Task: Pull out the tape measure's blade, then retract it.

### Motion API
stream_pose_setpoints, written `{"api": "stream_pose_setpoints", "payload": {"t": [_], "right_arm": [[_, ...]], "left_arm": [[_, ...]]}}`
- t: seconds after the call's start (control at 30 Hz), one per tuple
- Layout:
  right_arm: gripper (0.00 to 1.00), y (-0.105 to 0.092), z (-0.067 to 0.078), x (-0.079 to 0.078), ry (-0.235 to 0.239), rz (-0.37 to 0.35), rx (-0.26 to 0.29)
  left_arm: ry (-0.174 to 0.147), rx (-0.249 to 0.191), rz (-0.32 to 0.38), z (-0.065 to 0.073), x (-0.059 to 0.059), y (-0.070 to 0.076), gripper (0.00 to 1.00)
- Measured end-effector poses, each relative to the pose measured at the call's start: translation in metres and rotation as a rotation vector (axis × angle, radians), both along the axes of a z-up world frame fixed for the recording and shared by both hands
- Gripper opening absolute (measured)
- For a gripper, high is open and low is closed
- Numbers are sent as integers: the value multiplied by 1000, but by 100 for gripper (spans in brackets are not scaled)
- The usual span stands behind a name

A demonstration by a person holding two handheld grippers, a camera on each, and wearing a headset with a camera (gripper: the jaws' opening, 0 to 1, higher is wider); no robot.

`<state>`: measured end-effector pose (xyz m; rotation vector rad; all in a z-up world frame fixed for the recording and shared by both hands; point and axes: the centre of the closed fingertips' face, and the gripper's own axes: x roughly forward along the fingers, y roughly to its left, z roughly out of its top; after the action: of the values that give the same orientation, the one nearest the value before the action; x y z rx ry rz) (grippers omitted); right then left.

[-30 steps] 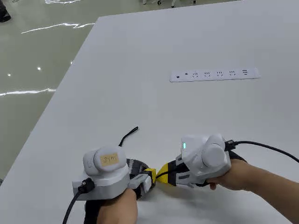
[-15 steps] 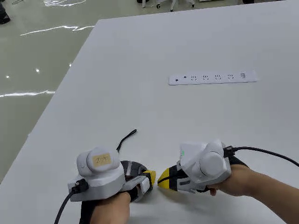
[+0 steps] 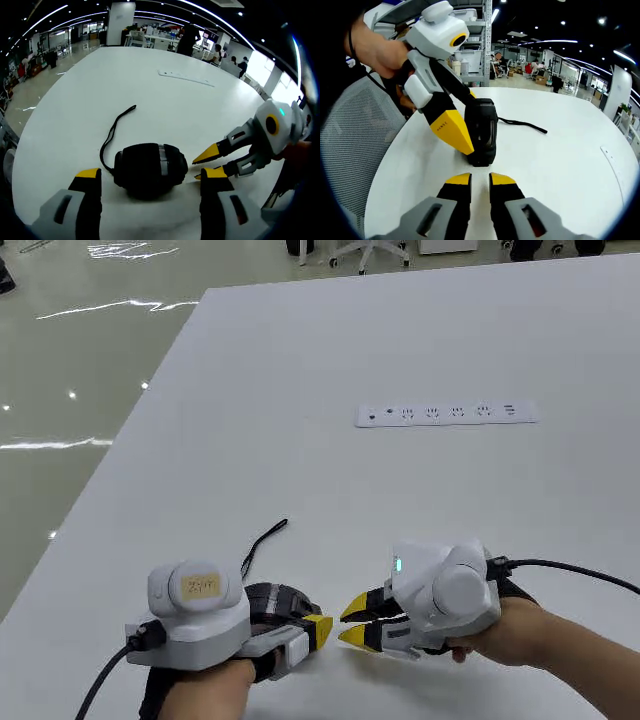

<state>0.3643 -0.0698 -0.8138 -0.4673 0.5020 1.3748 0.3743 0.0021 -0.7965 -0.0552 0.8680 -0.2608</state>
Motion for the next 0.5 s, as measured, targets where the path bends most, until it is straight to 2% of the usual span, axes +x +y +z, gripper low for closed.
{"api": "stream_pose_setpoints", "payload": {"t": [0.13,0.27,0.3,0.5], "right_arm": [[20,-7,8,-2,3,-44,6],[25,-13,14,-6,9,-74,10],[26,-16,16,-7,6,-92,6],[33,-30,25,-12,10,-154,7]], "left_arm": [[-25,18,-86,5,-5,-3,81],[-39,28,-134,9,-12,-3,83],[-42,28,-167,9,-14,-4,84],[-50,5,-238,9,-24,-7,85]]}}
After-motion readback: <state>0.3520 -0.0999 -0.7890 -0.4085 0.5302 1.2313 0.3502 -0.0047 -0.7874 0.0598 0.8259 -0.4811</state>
